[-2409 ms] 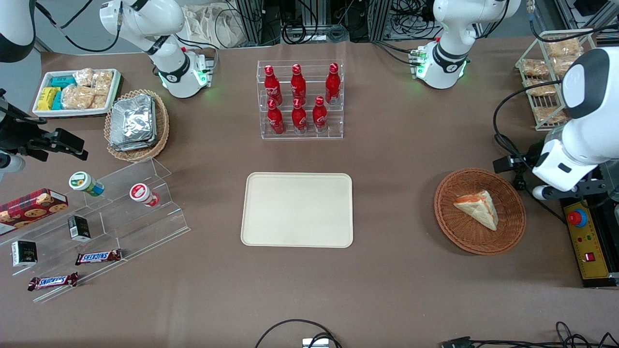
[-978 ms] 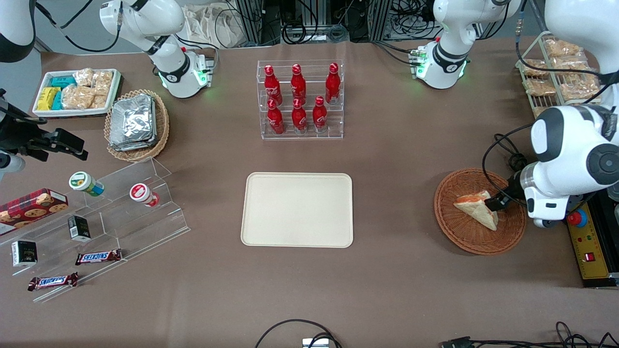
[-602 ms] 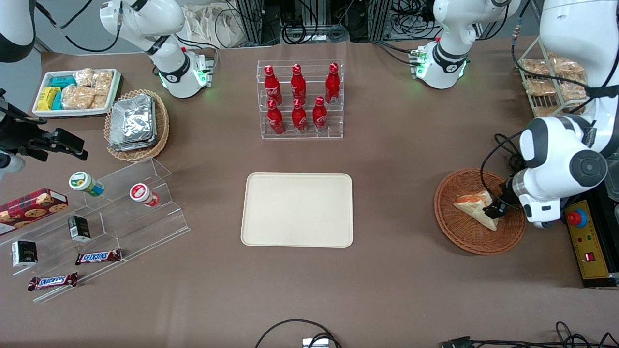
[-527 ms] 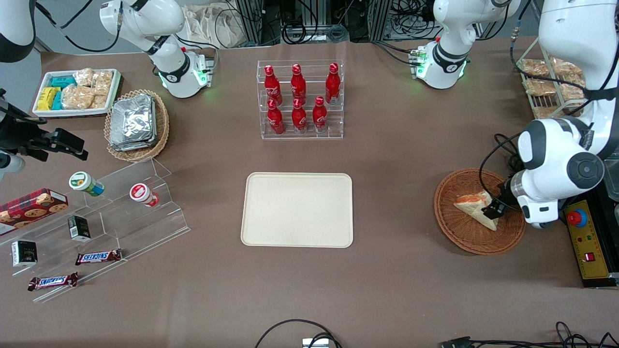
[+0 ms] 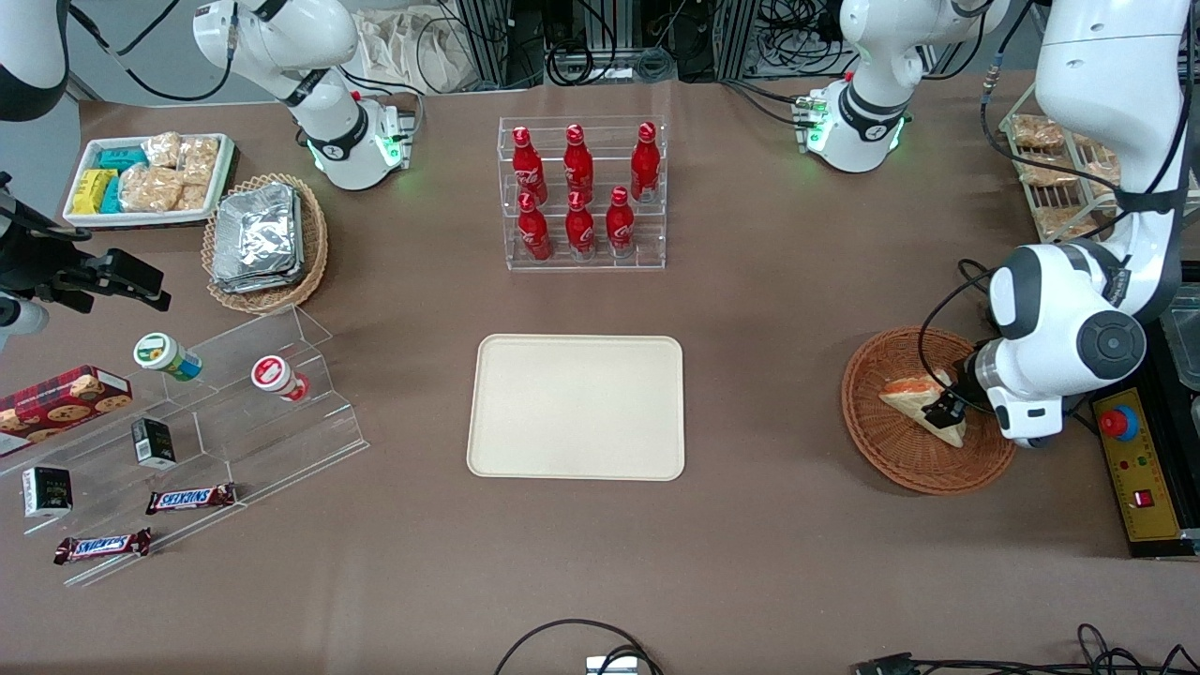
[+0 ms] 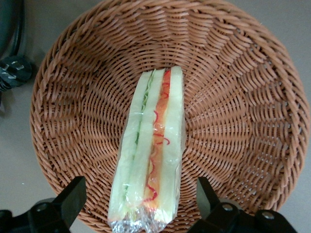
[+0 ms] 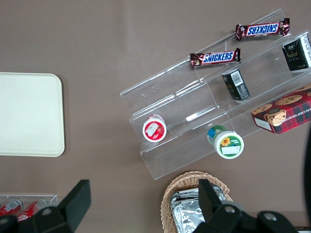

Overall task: Place sandwich from basket to tray
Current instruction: 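Lower the open left gripper onto the wrapped sandwich and close it, then lift the sandwich out of the basket and carry it toward the beige tray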

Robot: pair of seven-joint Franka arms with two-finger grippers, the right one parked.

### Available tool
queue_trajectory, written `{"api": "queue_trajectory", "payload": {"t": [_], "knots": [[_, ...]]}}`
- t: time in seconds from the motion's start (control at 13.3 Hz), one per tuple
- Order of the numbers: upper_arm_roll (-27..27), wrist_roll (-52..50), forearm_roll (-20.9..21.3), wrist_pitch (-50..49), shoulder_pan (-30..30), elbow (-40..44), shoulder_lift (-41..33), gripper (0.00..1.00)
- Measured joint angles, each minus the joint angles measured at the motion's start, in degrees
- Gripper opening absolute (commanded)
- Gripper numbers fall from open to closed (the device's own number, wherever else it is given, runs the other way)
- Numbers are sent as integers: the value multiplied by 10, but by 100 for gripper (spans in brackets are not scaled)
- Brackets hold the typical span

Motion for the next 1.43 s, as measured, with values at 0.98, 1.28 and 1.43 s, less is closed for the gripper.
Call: {"api": "queue_trajectory", "payload": {"t": [0.98,1.28,1.43], "knots": [[-3,-5,0,7,-18,16,32,0],[-3,0,0,-38,-18,43,17,0],[-4,21,0,-133,-18,86,-8,0]]}}
